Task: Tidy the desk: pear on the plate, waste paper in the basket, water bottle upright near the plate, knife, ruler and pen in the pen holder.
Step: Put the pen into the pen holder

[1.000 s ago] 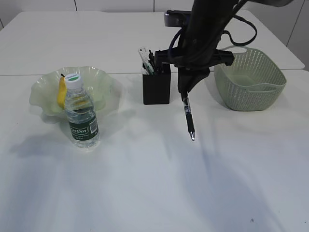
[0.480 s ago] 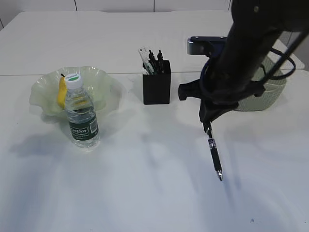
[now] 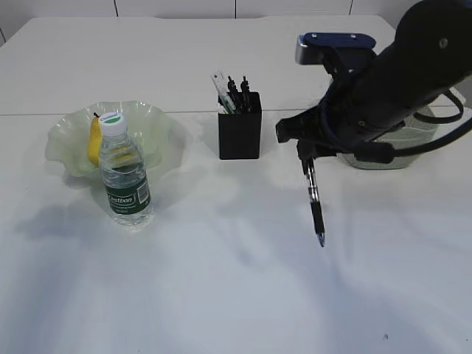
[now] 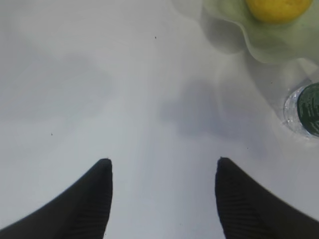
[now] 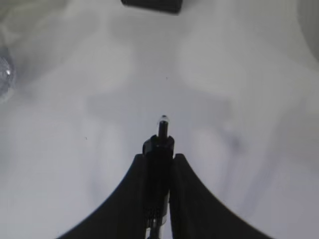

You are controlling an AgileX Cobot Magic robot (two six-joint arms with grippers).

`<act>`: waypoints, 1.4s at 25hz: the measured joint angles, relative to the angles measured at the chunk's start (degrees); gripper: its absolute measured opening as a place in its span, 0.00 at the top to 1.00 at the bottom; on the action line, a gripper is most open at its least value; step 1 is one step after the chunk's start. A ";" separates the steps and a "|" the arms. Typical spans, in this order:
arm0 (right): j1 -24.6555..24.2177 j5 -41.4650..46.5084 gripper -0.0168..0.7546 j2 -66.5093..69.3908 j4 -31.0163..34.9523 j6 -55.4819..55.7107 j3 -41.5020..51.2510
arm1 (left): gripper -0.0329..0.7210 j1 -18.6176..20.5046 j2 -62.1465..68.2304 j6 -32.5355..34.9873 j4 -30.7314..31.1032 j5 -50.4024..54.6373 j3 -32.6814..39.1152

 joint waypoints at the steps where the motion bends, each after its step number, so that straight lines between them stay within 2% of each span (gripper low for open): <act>1: 0.00 -2.47 0.90 -0.09 0.00 -0.12 0.00 | 0.35 0.00 0.00 0.00 0.00 0.11 0.00; 10: 0.00 -26.38 0.90 1.21 -1.19 -0.64 0.00 | 0.35 0.00 0.00 0.00 0.00 0.32 0.00; 16: 0.00 -38.73 0.90 6.17 -1.97 -1.96 -0.25 | 0.35 0.00 0.00 0.00 0.00 0.36 0.00; 22: -0.82 -40.56 0.90 11.26 -2.09 -5.76 -7.19 | 0.35 0.00 0.00 0.00 0.00 0.36 0.00; 28: -3.56 -40.79 0.90 16.72 -2.12 -5.88 -15.88 | 0.35 0.00 0.00 0.00 0.00 0.36 0.00; 35: -4.26 -40.97 0.90 21.38 -2.12 -6.00 -22.96 | 0.35 0.00 0.00 0.00 0.00 0.36 0.00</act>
